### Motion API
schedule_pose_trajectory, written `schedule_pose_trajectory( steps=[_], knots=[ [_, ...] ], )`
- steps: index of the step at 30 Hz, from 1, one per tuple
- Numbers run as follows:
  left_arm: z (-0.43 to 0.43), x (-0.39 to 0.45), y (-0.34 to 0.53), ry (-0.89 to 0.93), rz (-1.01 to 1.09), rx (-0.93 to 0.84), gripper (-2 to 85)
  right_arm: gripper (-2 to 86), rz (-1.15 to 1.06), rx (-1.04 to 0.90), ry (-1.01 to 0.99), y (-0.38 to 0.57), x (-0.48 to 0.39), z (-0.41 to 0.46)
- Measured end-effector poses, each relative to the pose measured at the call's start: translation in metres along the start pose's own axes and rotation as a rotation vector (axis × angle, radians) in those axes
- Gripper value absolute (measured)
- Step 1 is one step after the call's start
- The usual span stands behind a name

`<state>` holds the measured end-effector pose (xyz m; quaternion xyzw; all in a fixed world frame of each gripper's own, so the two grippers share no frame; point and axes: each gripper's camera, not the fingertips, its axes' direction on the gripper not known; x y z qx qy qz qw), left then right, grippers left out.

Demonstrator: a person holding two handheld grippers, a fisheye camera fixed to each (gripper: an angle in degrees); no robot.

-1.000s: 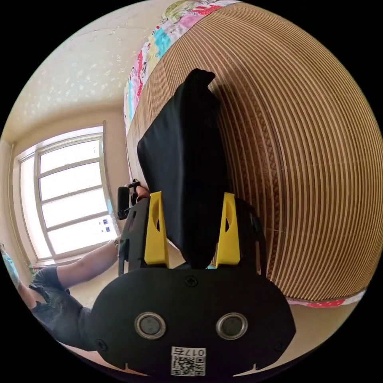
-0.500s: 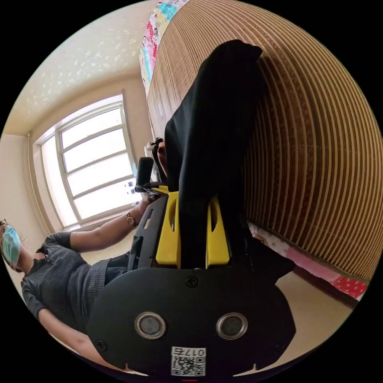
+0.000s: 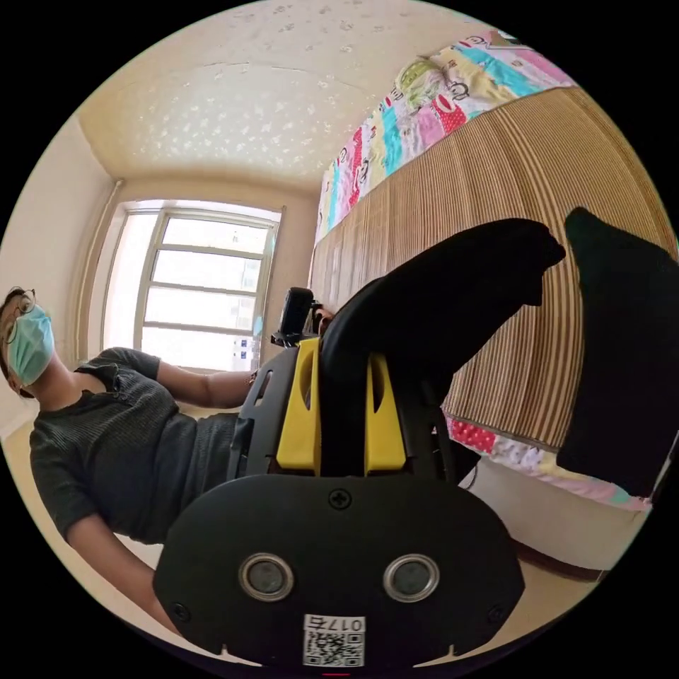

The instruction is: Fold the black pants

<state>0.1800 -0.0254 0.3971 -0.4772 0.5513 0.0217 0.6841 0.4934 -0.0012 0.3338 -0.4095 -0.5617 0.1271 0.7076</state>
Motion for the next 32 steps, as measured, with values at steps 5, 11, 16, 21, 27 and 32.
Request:
schedule_pose_trajectory(
  steps=[5,11,16,21,27,32],
  knots=[
    [0.095,-0.006,-0.084,0.066,-0.042,-0.030,8.4,9.5,0.089,-0.022,0.315,0.005,0.018,-0.091],
    [0.144,-0.085,-0.040,-0.204,-0.304,-0.472,6.6,4.3,0.654,0.039,0.766,0.070,0.066,-0.113],
    [0.041,-0.096,0.076,-0.455,-0.435,-0.384,4.0,1.2,0.739,0.206,0.593,0.156,0.064,-0.048],
    [-0.108,-0.069,0.225,-0.739,-0.768,-0.159,-0.3,0.6,0.809,0.225,0.201,0.215,0.063,0.069],
    [-0.212,0.015,0.368,-0.791,-0.921,0.363,-0.1,0.4,0.389,0.231,0.056,0.137,-0.003,0.128],
    [-0.195,0.035,0.452,-0.824,-0.969,0.547,3.4,0.4,0.118,0.402,-0.121,0.062,-0.078,0.124]
  ],
)
